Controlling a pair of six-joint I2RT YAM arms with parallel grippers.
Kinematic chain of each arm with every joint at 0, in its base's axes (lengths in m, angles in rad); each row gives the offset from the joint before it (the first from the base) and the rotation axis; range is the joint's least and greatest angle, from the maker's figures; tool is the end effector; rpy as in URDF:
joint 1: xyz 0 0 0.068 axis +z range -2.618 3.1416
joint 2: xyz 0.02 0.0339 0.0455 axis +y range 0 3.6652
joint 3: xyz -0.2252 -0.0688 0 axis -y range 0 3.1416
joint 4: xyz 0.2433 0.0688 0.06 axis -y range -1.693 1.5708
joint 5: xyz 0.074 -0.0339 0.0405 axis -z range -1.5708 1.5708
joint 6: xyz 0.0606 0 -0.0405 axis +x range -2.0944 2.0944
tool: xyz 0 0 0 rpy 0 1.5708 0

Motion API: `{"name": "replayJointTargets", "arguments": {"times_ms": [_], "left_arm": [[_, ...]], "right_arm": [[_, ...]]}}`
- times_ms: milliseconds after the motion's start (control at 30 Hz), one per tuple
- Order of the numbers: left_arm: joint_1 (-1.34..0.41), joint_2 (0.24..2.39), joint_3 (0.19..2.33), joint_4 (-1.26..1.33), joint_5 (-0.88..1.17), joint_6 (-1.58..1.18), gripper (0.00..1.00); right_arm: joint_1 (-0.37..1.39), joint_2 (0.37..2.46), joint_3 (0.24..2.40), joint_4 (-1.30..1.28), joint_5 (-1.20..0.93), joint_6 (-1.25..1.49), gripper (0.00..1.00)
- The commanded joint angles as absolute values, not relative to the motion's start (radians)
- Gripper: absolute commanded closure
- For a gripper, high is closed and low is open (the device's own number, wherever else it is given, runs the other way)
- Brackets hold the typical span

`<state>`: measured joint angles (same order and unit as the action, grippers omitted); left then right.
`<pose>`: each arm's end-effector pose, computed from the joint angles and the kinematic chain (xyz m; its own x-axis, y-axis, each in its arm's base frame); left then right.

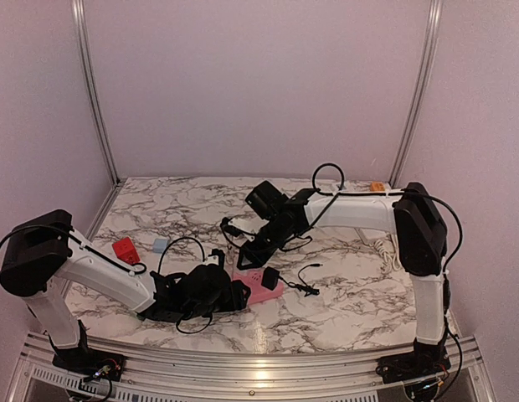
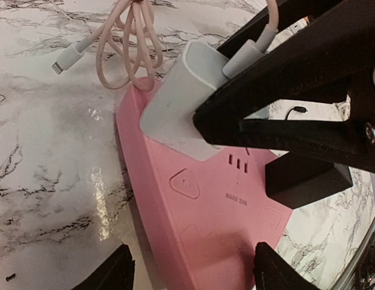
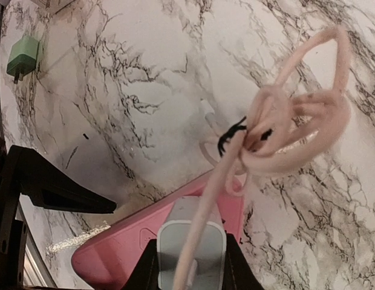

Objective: Insert the plug
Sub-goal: Insert the plug into the socket slot, then move the socket to the center of the board.

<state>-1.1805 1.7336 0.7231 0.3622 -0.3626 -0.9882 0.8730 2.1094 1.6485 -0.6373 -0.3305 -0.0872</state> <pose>0.1495 -0.3070 0.0826 -0.7586 -0.2081 -0.6174 0.2247 0.8059 -0.5478 0.2676 0.3497 0.1354 -0.4985 -0.7228 -0.4786 -0.8664 0.4333 0.2482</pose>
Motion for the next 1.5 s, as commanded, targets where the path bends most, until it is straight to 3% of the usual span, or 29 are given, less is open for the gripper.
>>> {"name": "replayJointTargets", "arguments": {"times_ms": [0,333,567,800,1467], "left_arm": [[-1.177,1.764,0.7,0.255,-0.346,-0.982,0.32],[-1.177,1.699,0.681,0.253,-0.38,-0.958,0.28],[-1.177,1.489,0.623,0.245,-0.503,-0.872,0.11],[-1.177,1.288,0.605,0.14,-0.616,-0.82,0.01],[-1.177,1.26,0.543,0.138,-0.605,-0.867,0.01]], "right_arm": [[0.903,2.231,1.525,-0.669,-0.24,-0.098,1.0],[0.906,2.227,1.503,-0.662,-0.232,-0.095,1.0],[0.903,2.192,1.511,-0.667,-0.2,-0.091,1.0],[0.897,2.168,1.513,-0.652,-0.198,-0.076,1.0],[0.866,2.117,1.548,-0.63,-0.172,-0.033,1.0]]}}
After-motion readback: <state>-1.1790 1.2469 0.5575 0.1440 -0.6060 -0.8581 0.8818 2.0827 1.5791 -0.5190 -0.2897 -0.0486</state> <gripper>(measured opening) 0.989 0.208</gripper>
